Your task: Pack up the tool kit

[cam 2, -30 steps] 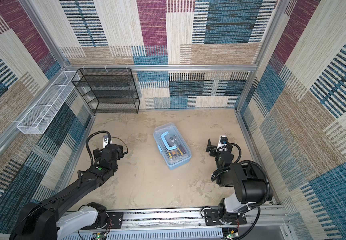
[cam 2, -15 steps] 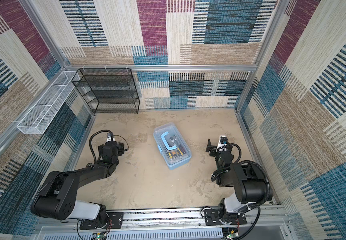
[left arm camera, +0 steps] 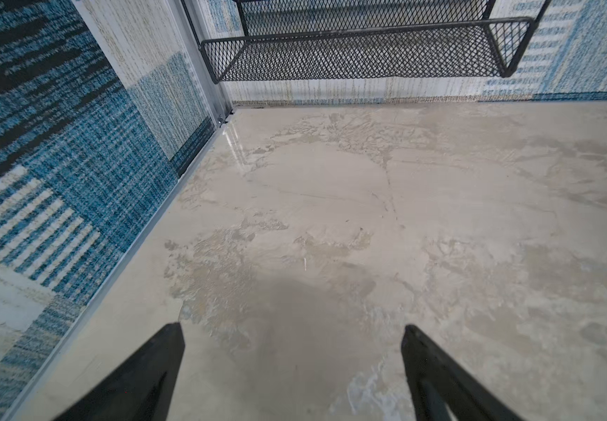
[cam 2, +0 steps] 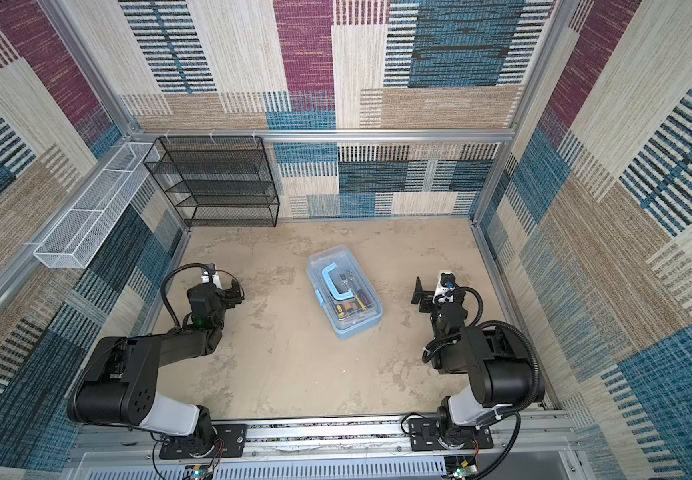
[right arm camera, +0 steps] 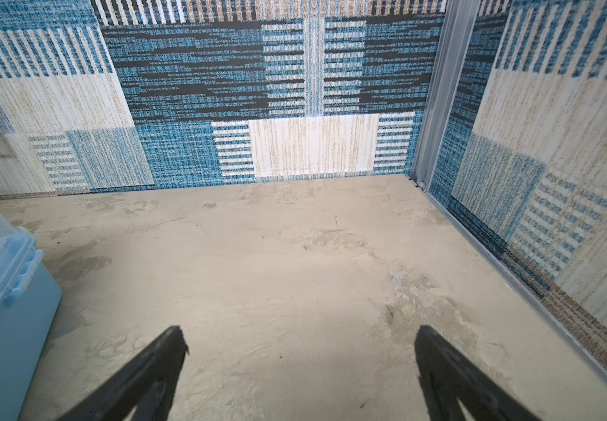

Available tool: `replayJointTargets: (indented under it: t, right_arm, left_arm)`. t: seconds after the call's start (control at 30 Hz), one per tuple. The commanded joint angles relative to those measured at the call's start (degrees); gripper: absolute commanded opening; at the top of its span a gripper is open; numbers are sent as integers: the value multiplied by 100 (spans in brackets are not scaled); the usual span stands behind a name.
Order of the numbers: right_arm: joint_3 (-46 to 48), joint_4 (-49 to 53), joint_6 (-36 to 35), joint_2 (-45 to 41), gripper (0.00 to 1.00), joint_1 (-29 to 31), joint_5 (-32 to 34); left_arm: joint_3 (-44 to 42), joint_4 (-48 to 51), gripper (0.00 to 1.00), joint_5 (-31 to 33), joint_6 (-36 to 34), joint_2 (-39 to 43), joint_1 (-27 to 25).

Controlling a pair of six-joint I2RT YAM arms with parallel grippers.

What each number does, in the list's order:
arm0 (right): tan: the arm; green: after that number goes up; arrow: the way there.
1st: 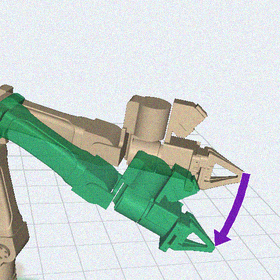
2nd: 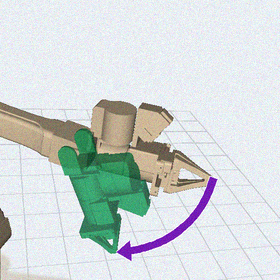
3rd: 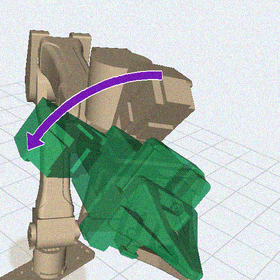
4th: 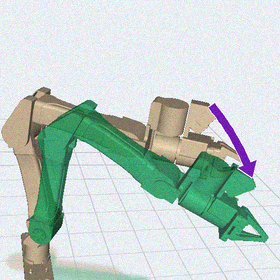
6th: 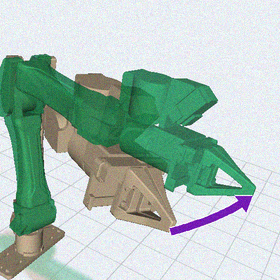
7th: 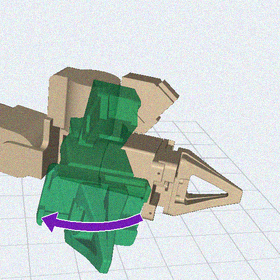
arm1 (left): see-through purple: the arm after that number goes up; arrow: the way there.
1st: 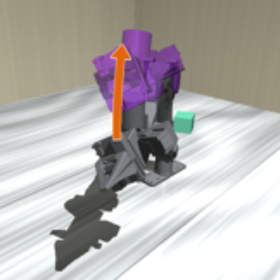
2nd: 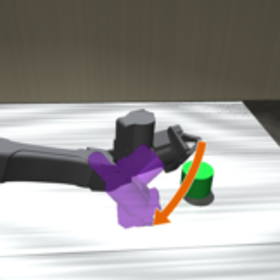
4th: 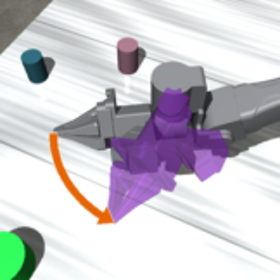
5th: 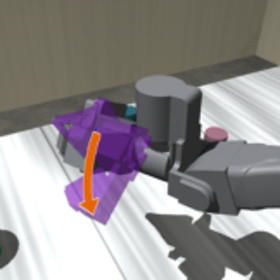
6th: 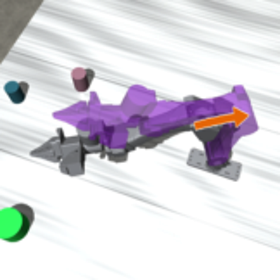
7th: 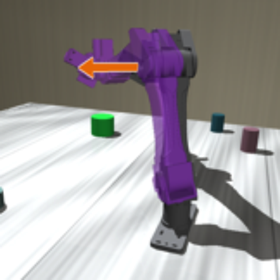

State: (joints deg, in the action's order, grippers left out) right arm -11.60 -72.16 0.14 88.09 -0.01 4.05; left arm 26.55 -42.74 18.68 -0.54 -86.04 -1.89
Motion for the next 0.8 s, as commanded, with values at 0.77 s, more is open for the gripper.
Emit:
replayJointTargets:
  t: [0.77]
  right_arm:
    - [20,-263,-22,-26,100,1,-45]
  left_arm:
    - [-318,-573,99,-528,229,-196,127]
